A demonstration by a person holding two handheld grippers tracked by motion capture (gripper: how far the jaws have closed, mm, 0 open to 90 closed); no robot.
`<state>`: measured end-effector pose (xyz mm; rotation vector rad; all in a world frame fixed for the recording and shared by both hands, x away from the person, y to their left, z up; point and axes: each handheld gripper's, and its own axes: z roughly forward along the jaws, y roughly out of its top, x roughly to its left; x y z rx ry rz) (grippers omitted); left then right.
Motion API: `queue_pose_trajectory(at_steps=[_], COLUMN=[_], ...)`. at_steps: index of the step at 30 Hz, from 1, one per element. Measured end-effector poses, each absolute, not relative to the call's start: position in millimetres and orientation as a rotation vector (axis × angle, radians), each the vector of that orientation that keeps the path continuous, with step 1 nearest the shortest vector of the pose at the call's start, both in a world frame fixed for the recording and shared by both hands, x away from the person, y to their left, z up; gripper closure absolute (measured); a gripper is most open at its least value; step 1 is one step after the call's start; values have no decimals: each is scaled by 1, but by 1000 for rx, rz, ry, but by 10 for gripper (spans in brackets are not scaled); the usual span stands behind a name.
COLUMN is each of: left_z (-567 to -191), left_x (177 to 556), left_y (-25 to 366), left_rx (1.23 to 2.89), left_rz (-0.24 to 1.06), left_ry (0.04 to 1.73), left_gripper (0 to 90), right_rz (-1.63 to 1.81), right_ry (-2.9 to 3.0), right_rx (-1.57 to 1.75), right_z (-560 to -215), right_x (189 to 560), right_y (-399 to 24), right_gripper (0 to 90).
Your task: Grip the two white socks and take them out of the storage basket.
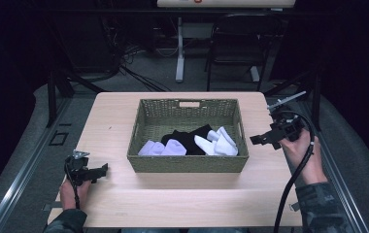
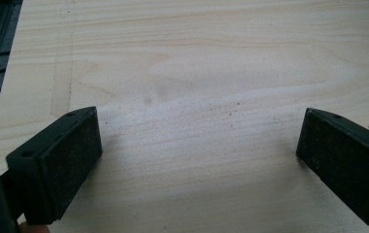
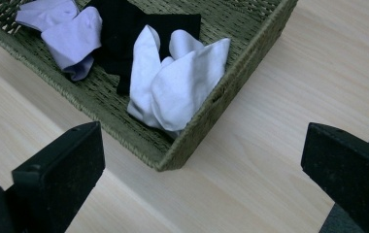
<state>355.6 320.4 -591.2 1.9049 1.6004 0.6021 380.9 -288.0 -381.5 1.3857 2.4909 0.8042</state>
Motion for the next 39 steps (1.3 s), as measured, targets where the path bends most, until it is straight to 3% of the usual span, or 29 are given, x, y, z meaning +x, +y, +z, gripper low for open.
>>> queue_pose_trajectory(at_steps=[14,25,32,39], left_z=[-591,-591,-591,-591], left_x=[356,356,356,356], left_y=[320,320,320,320], left_rx=[1905,1905,1905,1905], left_rz=[602,602,602,602], left_ry=[1600,1601,1601,1601], left_gripper=[23,23,22,22], right_rz=[771,733,645,558], right_ry=[2594,2667,2700,2718], right_rx=[1293,1278,1287,1328], right_z=[-378,-399,-420,-449], right_x=[420,448,459,469], right_y=[-243,-210,-194,-184], right_gripper=[82,220,377,480])
